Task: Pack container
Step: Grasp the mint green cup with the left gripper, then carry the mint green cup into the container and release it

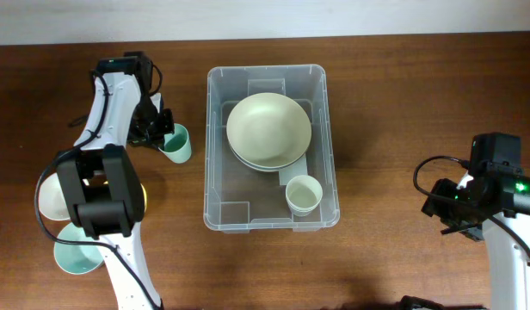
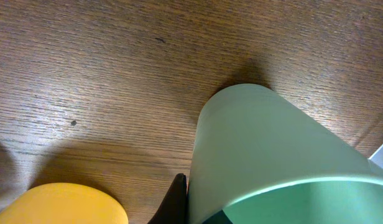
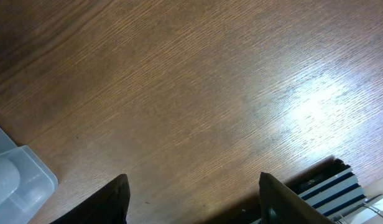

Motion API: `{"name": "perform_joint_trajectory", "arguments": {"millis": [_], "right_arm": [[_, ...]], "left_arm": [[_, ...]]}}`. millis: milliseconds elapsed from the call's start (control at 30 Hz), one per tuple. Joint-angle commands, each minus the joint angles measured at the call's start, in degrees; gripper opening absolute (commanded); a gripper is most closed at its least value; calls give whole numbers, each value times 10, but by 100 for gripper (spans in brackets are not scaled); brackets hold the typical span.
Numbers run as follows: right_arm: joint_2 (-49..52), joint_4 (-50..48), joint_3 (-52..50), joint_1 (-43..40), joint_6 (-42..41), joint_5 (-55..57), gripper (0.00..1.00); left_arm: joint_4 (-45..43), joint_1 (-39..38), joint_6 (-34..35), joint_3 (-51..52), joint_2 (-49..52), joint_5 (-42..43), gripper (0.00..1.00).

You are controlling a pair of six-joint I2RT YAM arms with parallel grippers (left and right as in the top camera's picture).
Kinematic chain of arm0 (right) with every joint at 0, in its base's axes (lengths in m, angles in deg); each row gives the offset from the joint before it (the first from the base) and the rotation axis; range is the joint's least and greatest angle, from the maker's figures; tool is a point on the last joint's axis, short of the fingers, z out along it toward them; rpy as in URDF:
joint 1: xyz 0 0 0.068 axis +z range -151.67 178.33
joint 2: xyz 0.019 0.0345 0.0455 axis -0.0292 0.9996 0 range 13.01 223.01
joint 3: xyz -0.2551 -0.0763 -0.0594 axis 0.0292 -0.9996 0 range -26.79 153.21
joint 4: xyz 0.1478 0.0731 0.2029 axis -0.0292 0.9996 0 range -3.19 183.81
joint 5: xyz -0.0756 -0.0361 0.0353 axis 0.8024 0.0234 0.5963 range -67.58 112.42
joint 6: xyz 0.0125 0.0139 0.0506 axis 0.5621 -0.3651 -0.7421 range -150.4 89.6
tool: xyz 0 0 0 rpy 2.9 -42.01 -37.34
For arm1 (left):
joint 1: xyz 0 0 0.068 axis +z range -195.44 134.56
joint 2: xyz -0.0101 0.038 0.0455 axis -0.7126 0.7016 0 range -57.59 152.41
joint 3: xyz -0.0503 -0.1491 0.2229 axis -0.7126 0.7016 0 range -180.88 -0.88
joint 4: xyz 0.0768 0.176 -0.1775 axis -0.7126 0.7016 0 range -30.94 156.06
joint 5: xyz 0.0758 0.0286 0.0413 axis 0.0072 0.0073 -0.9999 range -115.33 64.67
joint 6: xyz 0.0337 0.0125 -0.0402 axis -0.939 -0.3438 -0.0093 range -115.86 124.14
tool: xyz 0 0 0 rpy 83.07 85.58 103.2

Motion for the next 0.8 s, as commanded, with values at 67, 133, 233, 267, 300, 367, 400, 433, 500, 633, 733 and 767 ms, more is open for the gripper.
{"name": "perform_joint_trajectory", "arguments": {"millis": [67, 133, 233, 267, 300, 367, 400, 433, 500, 633, 733, 767], "right_arm": [[0, -1, -2, -2, 4, -1, 63], [0, -1, -2, -2, 4, -1, 62], [0, -2, -2, -2, 4, -1, 62], [0, -2, -2, -2, 4, -1, 62], [0, -2, -2, -2, 4, -1, 62], [0, -2, -2, -2, 4, -1, 62], [0, -2, -2, -2, 4, -1, 62], [0, -2, -2, -2, 4, -1, 62], [0, -2, -2, -2, 4, -1, 62], [0, -2, -2, -2, 4, -1, 62], [0, -2, -2, -2, 4, -1, 62], [0, -2, -2, -2, 4, -1, 62]], "left_arm": [[37, -3, -1, -56, -32, 8, 0], [49, -11, -3, -76, -63, 9, 1], [51, -31, -19, -94, -118, 9, 1], [50, -43, -23, -95, -142, 9, 1], [50, -57, -26, -95, -163, 10, 0], [50, -89, -42, -95, -199, 11, 0], [50, -109, -49, -95, -214, 11, 1], [50, -132, -53, -95, -227, 11, 0], [47, -181, -56, -95, -242, 11, 0], [44, -280, -72, -94, -242, 10, 1], [43, -345, -72, -94, -231, 10, 1], [45, -363, -72, -94, -226, 10, 0]]}}
